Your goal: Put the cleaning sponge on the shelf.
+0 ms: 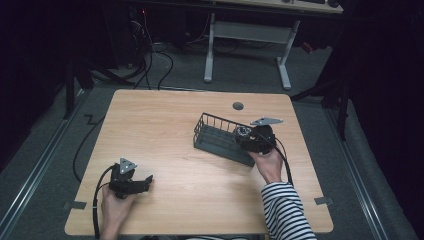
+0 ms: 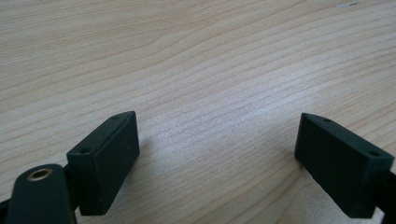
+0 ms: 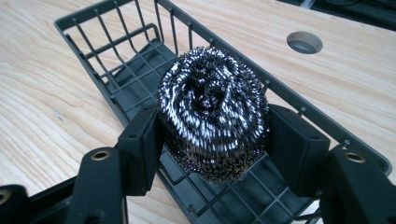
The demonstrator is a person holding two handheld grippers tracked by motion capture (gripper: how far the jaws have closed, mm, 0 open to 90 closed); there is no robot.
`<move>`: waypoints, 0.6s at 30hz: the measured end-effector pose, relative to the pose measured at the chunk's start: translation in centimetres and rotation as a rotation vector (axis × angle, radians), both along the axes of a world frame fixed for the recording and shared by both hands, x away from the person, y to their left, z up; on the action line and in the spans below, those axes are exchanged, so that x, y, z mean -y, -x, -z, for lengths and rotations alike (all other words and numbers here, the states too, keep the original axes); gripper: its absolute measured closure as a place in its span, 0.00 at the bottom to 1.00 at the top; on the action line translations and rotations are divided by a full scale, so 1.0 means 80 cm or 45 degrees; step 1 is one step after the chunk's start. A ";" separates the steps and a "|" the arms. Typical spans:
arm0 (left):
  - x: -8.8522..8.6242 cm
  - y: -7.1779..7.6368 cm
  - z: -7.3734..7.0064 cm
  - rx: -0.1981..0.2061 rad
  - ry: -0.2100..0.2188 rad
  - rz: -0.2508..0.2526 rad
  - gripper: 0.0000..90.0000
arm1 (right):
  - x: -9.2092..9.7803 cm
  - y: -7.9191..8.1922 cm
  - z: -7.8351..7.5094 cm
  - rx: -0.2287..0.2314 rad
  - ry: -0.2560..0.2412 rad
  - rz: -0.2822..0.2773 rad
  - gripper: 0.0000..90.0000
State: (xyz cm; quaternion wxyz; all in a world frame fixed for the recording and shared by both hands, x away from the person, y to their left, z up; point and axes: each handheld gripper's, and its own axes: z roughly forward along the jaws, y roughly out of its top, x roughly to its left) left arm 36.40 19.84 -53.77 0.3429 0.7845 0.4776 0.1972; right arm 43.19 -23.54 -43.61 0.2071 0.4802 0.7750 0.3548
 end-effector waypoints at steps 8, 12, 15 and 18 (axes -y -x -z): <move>0.000 0.000 0.000 0.000 0.000 0.000 0.16 | 0.003 0.000 0.000 0.000 -0.020 0.005 0.37; 0.000 0.000 0.000 0.000 0.000 0.000 0.16 | 0.007 0.003 -0.003 0.017 -0.041 0.004 0.36; 0.000 0.000 0.000 0.000 0.000 0.000 0.16 | 0.009 0.006 -0.007 0.035 -0.054 0.003 0.36; 0.000 0.000 0.000 0.000 0.000 0.000 0.16 | 0.011 0.011 -0.012 0.058 -0.074 0.007 0.37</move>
